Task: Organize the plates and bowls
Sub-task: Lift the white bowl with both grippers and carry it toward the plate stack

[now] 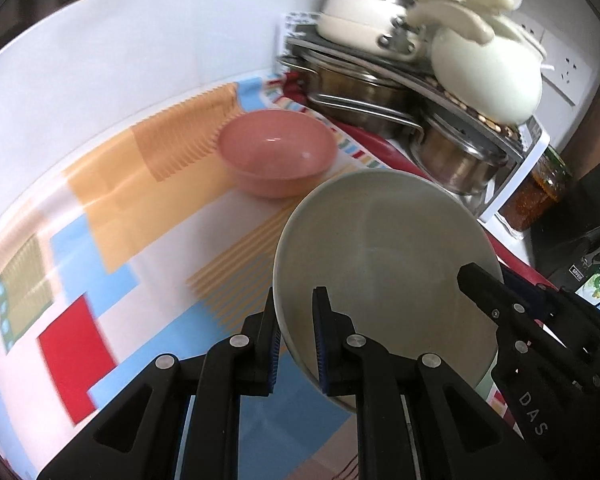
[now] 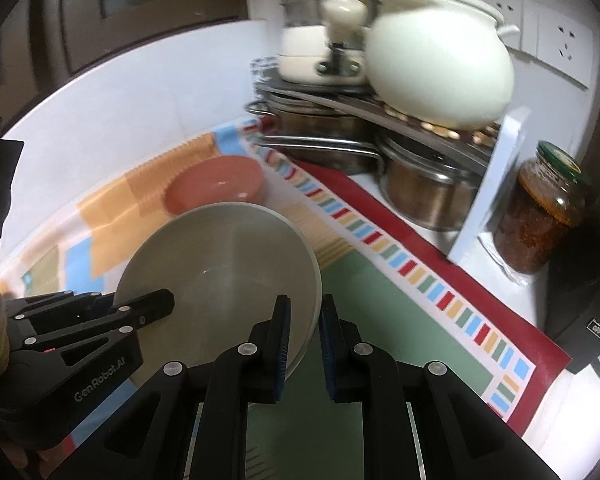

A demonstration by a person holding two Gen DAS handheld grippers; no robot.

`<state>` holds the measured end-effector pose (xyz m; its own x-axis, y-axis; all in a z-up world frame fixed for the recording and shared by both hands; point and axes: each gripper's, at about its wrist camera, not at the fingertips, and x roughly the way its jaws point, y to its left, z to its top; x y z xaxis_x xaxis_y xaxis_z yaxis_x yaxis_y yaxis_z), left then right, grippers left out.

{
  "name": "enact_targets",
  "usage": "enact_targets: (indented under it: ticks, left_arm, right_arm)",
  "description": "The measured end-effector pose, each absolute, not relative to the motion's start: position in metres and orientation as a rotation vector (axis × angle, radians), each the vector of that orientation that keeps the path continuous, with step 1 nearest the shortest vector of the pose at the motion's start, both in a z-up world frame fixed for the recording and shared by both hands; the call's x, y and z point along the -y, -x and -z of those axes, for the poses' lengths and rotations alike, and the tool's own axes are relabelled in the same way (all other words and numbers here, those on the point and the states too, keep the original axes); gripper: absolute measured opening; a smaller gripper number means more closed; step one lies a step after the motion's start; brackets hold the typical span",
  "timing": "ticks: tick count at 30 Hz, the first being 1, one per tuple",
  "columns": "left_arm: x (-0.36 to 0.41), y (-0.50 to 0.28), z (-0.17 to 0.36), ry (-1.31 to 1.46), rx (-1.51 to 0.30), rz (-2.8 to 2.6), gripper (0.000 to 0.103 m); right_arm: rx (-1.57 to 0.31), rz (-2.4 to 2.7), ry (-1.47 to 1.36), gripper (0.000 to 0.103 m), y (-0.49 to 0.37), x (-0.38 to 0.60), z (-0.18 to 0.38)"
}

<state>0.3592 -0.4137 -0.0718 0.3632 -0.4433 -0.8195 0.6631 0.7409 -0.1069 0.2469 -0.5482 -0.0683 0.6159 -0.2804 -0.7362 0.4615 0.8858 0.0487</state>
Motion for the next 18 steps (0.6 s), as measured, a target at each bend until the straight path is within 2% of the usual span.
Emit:
enact_targets:
  ticks: [18]
  left_arm:
    - [0.269,-0.319,0.074,-0.109,-1.014,0.465,0.017]
  right_arm:
    - [-0.832,0.152,-0.125,0.016,-0.237,0.433,0.063]
